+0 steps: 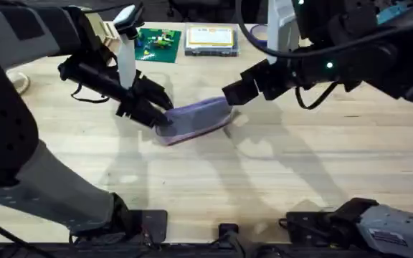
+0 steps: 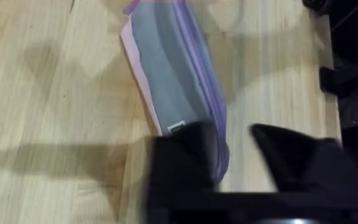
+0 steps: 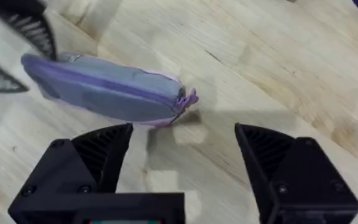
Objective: Unzip the bag, pick up the pens from the table one at a time and place them inside, then zip the bag closed.
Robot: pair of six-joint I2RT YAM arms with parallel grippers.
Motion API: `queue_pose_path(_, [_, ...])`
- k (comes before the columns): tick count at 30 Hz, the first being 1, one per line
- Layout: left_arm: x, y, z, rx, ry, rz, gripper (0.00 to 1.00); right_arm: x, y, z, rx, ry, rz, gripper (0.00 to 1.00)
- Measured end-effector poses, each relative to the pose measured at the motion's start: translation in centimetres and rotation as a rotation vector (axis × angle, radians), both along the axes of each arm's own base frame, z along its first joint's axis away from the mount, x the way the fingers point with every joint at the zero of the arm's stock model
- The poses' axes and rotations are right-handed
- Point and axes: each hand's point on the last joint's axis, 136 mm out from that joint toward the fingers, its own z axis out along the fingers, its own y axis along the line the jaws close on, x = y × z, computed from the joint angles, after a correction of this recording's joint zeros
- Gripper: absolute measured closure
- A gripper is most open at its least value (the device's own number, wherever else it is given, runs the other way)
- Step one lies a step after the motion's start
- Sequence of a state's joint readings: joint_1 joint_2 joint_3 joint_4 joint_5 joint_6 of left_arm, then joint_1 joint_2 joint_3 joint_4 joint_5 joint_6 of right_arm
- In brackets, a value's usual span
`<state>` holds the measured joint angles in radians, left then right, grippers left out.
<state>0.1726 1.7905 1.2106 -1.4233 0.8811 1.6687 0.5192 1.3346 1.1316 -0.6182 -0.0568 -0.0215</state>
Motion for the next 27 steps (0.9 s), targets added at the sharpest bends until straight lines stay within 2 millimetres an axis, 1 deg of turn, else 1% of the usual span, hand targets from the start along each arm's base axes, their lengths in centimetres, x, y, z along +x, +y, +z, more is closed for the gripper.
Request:
queue_pose_path(1, [-0.05,0.05,-0.04,0.003,0.002,-0.001,0.448,-0.03,0.05,0.00,-0.003,-0.003,0.007,0.004])
queue_pose_path(2, [-0.07,0.07,-0.07,0.006,0.003,-0.002,0.315,-0.07,0.06,-0.04,-0.007,-0.003,0.011,0.004])
queue_pose_path(3, [-0.09,0.09,-0.10,0.008,0.003,-0.003,0.158,-0.08,0.05,-0.03,-0.008,-0.004,0.014,0.004])
queue_pose_path(4, [-0.11,0.16,-0.12,0.010,0.006,-0.001,0.048,-0.08,0.06,-0.02,-0.009,-0.005,0.016,0.004])
queue_pose_path(5, [-0.13,0.18,-0.14,0.012,0.006,-0.003,0.018,-0.08,0.05,-0.02,-0.010,-0.006,0.017,0.004])
queue_pose_path(17, [0.33,0.27,-0.37,0.018,-0.022,-0.004,0.008,-0.09,0.04,-0.03,-0.017,-0.010,0.027,0.004])
queue_pose_path(27, [0.16,0.84,-0.93,0.067,-0.027,-0.024,0.004,-0.09,0.04,-0.03,-0.017,-0.010,0.027,0.004])
